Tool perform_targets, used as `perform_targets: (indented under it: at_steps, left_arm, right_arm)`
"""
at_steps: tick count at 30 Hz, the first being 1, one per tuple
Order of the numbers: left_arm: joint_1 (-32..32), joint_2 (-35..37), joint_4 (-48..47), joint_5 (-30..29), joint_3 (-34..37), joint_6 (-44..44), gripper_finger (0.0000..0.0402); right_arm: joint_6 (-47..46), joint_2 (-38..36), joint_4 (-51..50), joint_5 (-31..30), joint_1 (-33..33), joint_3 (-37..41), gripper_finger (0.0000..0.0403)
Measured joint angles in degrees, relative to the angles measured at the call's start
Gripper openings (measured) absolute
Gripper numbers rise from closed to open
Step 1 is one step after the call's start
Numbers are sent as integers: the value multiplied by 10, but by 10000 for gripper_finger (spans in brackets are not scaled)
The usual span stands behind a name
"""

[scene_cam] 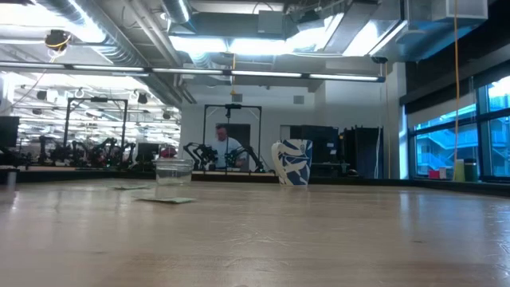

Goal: Pick and place Stevia / Truvia into bins
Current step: Put the green stevia packet into the transparent container

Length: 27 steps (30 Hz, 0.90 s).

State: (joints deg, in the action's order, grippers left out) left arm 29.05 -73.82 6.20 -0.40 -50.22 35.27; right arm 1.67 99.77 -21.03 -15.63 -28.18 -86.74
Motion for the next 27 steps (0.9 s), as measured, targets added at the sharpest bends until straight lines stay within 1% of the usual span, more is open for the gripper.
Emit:
perform_targets:
  at_steps: [9, 16, 21, 24, 27]
  left_arm:
    - [-3, -8, 3, 16, 0, 1, 2]
    - [-3, -7, 35, 17, -1, 0, 2]
    - [-4, -7, 34, 16, -1, -1, 2]
    - [-7, -7, 41, 16, 0, -8, 2]
    - [-8, -7, 70, 15, -1, -25, 2]
  right_arm:
    - [1, 0, 39, 2, 3, 0, 88]
    - [1, 0, 60, 3, 8, 0, 88]
    - [3, 0, 87, 31, 8, 0, 88]
    - [3, 0, 88, 33, 8, 0, 88]
    - [3, 0, 90, 33, 8, 0, 88]
